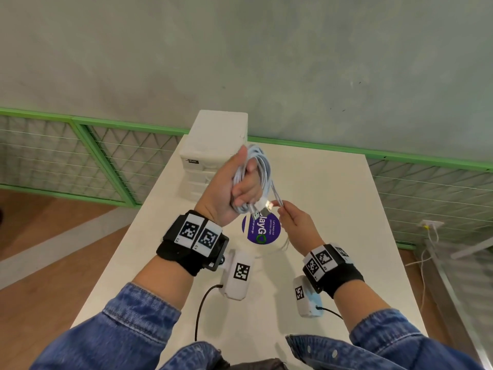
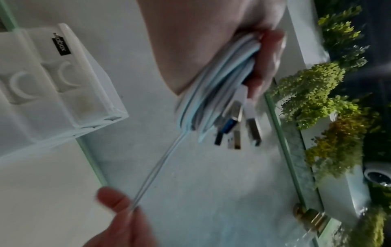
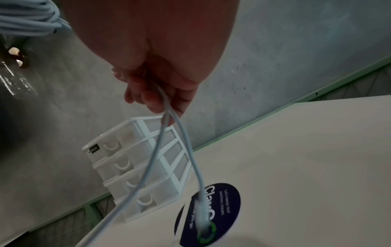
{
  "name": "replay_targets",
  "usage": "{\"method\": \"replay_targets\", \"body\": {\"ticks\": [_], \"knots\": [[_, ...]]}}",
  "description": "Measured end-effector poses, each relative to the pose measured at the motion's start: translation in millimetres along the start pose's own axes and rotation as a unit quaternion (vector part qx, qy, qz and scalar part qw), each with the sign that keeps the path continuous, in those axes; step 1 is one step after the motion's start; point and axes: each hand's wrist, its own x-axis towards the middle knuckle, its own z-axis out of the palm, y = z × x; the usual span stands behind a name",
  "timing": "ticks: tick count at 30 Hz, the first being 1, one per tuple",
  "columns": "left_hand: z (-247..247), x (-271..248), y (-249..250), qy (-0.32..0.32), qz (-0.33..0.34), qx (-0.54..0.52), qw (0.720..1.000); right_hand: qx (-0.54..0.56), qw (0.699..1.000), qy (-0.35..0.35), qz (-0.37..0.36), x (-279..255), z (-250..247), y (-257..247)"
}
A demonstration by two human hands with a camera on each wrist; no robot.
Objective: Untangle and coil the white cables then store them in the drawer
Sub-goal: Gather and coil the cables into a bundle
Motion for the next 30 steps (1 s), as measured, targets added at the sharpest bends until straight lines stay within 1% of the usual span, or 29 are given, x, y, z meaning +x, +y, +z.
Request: {"method": "replay_targets", "body": {"ticks": [2,4,6,9,11,13,14,16,17,19,20,21,24,25,26,27,28,29,30], "knots": [[5,3,7,0.044,0.048,-0.014,0.998,-0.019,1.000,-0.014,0.003,0,4,6],[9,7,14,0.101,0.094,0.000,0.990,-0.046,0.998,-0.035,0.017,-1,7,13],[11,11,20,0.162,0.136,0.002,0.977,-0.076,0.995,-0.057,0.030,-5,11,18],[7,15,21,0.250,0.187,0.016,0.950,-0.087,0.990,-0.101,0.047,-13,16,16],[2,16,16,0.284,0.214,0.094,0.930,-0.117,0.982,-0.138,0.050,-15,19,7],[-5,14,7,0.297,0.235,0.204,0.903,-0.146,0.976,-0.157,0.044,-17,20,-5],[-10,13,3,0.295,0.243,0.264,0.886,-0.158,0.974,-0.160,0.034,-19,20,-11],[-23,11,-2,0.292,0.241,0.399,0.835,-0.180,0.970,-0.163,0.000,-22,18,-21],[-29,9,-4,0.288,0.225,0.462,0.808,-0.184,0.969,-0.161,-0.023,-23,16,-26],[-41,6,-7,0.254,0.159,0.565,0.769,-0.166,0.974,-0.140,-0.069,-22,9,-35],[-45,3,-9,0.231,0.112,0.600,0.758,-0.149,0.976,-0.127,-0.091,-19,5,-38],[-47,1,-11,0.209,0.059,0.615,0.758,-0.142,0.977,-0.113,-0.113,-16,0,-41],[-43,-1,-19,0.156,-0.145,0.581,0.786,-0.180,0.966,-0.064,-0.174,-5,-10,-46],[-40,-1,-23,0.130,-0.212,0.538,0.805,-0.191,0.963,-0.046,-0.186,-2,-13,-47],[-37,-1,-27,0.099,-0.261,0.468,0.838,-0.199,0.961,-0.031,-0.190,1,-16,-45],[-32,-1,-31,0.067,-0.291,0.395,0.869,-0.205,0.960,-0.021,-0.189,3,-17,-43],[-29,-2,-34,0.046,-0.306,0.341,0.887,-0.203,0.961,-0.017,-0.186,5,-18,-39],[-27,-2,-35,0.031,-0.316,0.316,0.894,-0.190,0.965,-0.017,-0.181,6,-19,-35],[-25,-3,-36,0.019,-0.323,0.308,0.894,-0.163,0.970,-0.015,-0.180,5,-19,-32]]}}
